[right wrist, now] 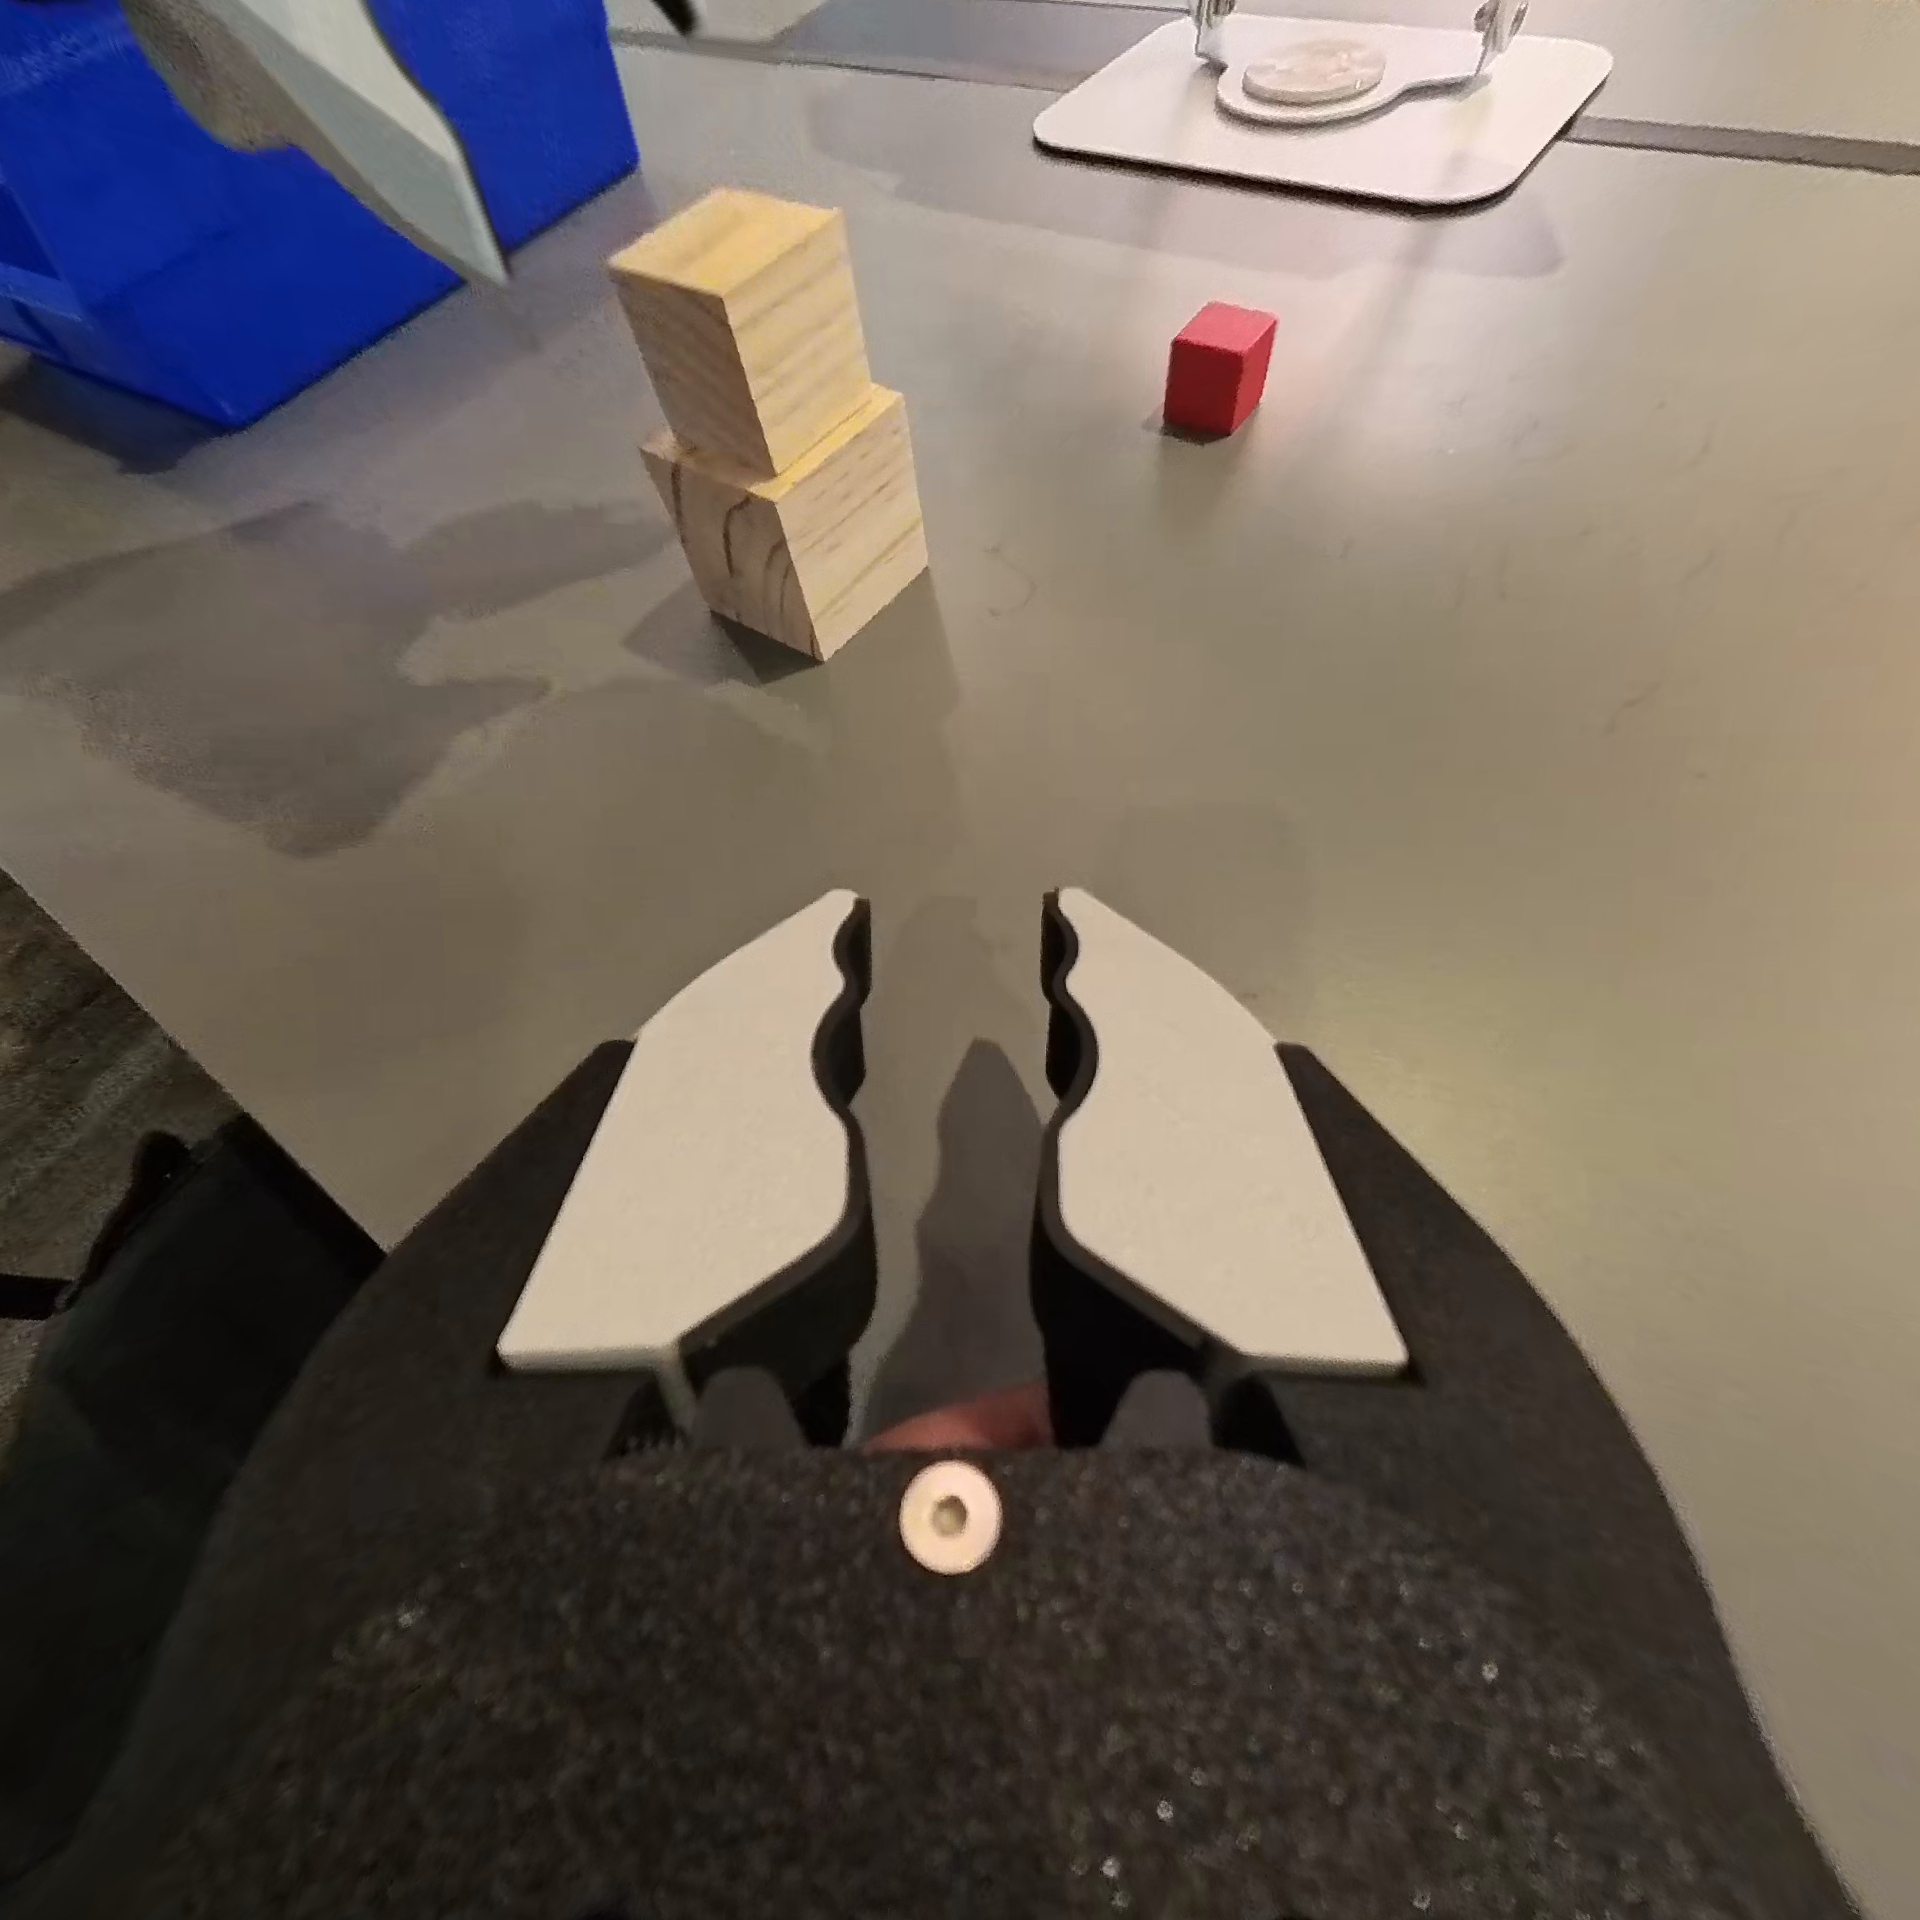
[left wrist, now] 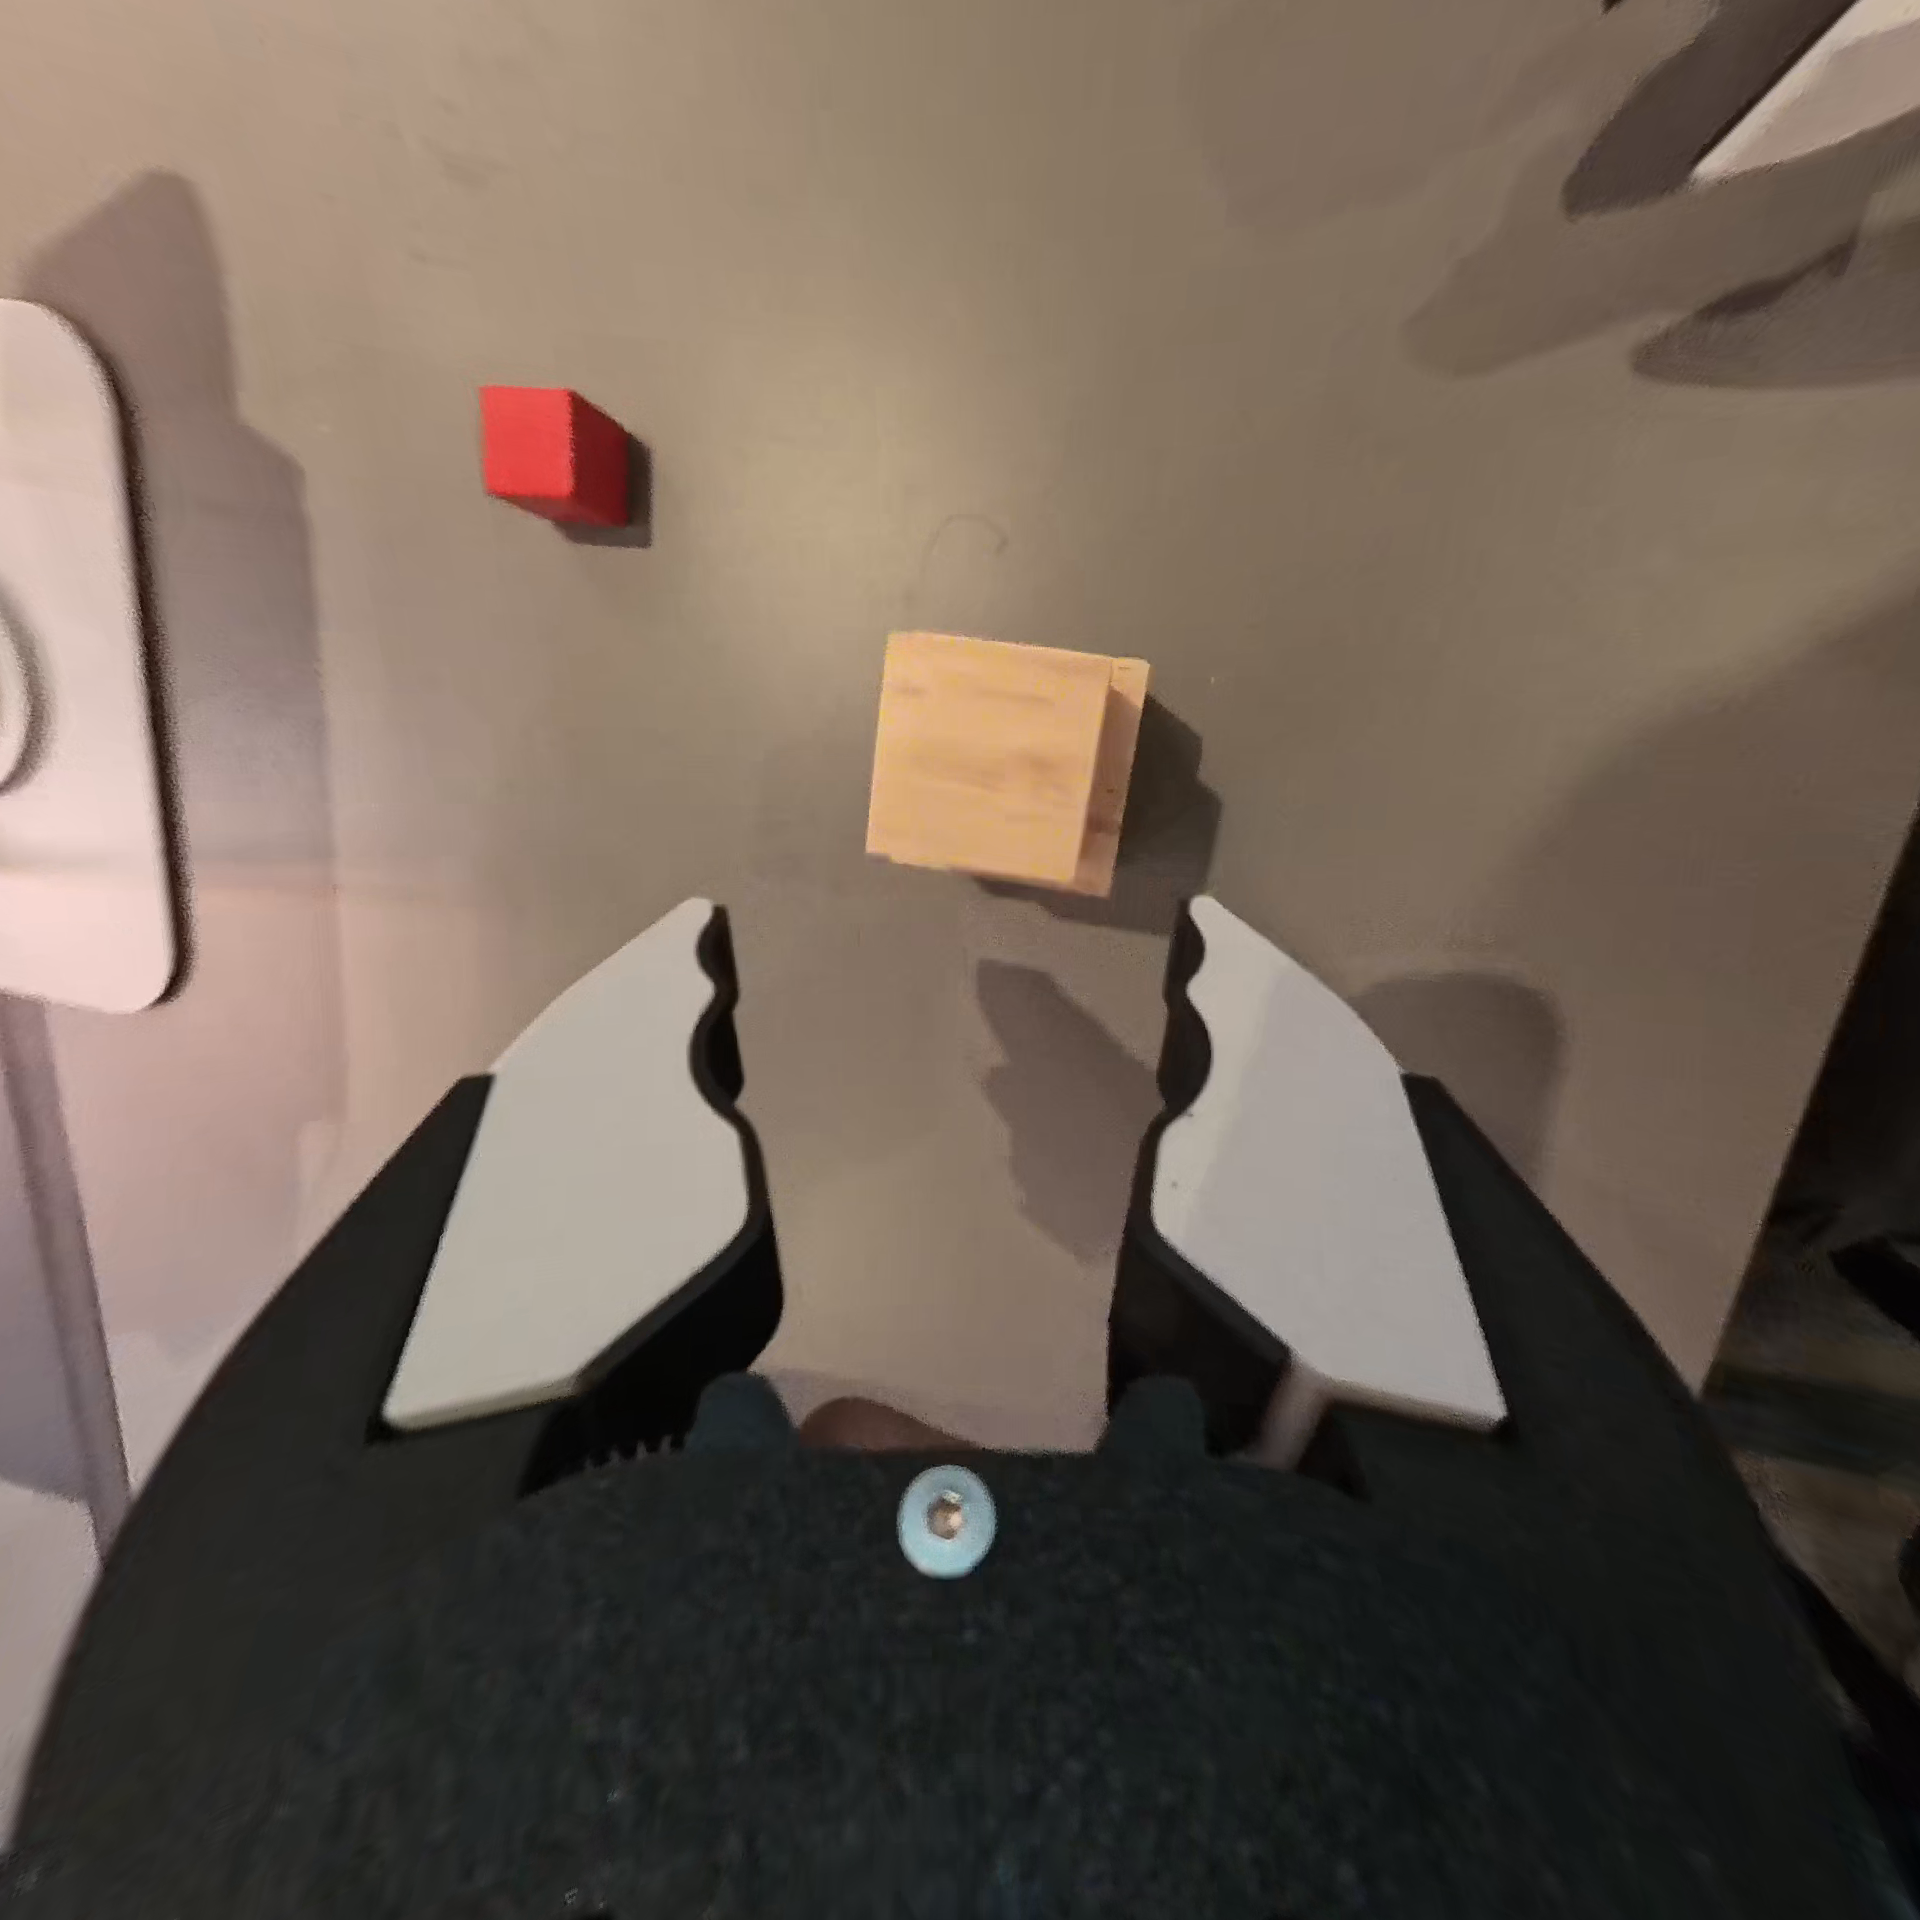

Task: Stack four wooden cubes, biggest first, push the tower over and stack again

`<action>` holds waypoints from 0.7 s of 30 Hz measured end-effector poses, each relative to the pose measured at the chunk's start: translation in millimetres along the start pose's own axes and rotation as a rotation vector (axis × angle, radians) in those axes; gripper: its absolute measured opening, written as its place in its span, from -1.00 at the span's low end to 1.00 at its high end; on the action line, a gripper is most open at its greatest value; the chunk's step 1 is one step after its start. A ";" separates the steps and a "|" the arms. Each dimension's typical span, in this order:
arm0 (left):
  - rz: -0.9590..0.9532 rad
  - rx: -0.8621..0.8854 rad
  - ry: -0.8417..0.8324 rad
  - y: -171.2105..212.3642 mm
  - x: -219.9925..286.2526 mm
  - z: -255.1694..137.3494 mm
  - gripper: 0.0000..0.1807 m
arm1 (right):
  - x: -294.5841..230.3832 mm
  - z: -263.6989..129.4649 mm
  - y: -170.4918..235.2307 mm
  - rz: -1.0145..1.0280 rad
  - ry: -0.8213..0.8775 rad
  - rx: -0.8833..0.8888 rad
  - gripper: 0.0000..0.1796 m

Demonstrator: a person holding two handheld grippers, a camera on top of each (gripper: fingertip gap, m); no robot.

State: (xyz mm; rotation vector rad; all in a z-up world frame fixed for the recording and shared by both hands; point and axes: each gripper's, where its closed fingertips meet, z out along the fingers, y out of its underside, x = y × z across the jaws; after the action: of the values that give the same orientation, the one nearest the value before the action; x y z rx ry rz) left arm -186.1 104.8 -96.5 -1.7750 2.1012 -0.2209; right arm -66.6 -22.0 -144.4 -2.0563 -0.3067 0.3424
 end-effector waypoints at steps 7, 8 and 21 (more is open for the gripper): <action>-0.438 0.384 -0.438 11.9 18.1 -44.9 -0.23 | 21.5 -4.4 -67.5 -0.129 -0.076 0.031 -0.58; -0.533 0.416 -0.473 21.0 26.4 -40.1 -0.21 | 25.3 2.1 -81.2 -0.189 -0.099 0.005 -0.54; -0.769 0.498 -0.611 72.1 87.5 0.9 -0.28 | 84.6 181.2 -91.9 -0.964 -0.325 -0.620 -0.51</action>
State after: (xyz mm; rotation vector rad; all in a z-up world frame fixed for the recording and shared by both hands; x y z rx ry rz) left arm -263.1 33.5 -139.3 -1.9092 0.8046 -0.3147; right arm -61.1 197.5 -159.0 -2.1379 -1.6907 -0.0408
